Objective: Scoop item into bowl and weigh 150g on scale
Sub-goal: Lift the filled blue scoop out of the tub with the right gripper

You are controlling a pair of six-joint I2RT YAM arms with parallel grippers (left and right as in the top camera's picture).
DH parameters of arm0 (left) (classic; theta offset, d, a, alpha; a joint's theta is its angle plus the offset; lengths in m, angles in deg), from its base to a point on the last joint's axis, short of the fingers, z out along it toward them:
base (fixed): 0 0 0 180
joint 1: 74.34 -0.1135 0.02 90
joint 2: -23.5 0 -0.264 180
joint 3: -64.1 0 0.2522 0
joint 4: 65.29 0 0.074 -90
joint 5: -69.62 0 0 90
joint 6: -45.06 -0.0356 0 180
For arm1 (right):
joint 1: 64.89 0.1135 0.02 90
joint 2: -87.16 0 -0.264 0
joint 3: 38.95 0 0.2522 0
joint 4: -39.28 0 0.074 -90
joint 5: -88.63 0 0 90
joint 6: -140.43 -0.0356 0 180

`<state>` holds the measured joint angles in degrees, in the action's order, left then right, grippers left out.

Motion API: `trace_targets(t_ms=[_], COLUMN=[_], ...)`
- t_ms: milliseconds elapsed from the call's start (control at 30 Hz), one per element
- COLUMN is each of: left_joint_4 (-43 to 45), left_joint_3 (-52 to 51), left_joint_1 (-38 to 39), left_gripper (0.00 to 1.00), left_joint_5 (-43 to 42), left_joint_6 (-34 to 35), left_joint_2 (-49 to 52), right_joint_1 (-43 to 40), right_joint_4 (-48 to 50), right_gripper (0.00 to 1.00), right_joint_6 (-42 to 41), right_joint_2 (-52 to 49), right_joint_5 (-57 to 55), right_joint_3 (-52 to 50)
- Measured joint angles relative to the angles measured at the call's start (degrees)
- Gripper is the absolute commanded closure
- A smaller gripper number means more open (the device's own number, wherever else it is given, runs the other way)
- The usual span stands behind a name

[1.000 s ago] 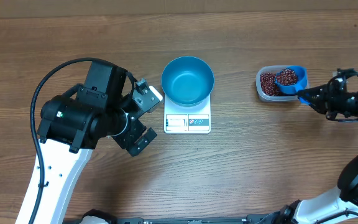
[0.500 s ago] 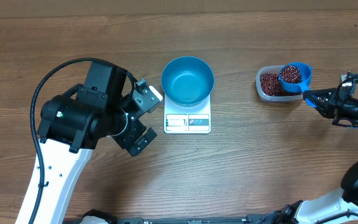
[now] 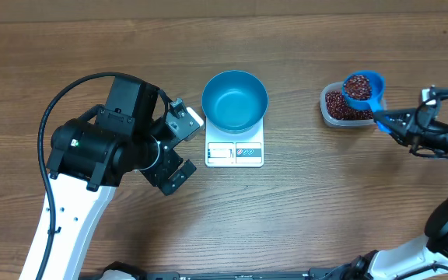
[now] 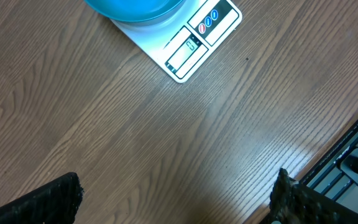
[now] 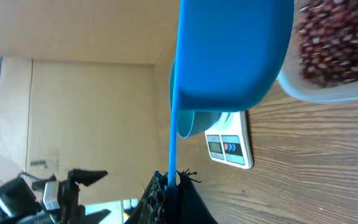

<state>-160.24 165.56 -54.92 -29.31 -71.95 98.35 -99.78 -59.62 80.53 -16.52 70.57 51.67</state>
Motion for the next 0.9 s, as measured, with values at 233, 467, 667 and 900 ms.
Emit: trace_targets(t_ms=[233,467,667,900], left_joint_4=[-0.02,0.0,-0.02,0.0], left_joint_3=[0.0,0.0,0.0,0.0], left_joint_1=[0.0,0.0,0.0,0.0], left_gripper=[0.01,0.0,0.01,0.01], left_joint_5=[0.0,0.0,0.0,0.0], left_joint_6=[0.02,0.0,0.02,0.02], left_joint_2=[0.0,0.0,0.0,0.0], right_joint_1=[8.17,16.48,21.92,27.17], right_joint_4=[0.76,3.74,8.83,21.42], right_gripper=[0.96,0.96,0.96,0.96], right_joint_6=[0.42,0.42,-2.23,-11.17], right_joint_2=[0.0,0.0,0.0,0.0], right_joint_5=[1.86,2.6,2.78,2.36], right_joint_3=[0.0,0.09,1.09,1.16])
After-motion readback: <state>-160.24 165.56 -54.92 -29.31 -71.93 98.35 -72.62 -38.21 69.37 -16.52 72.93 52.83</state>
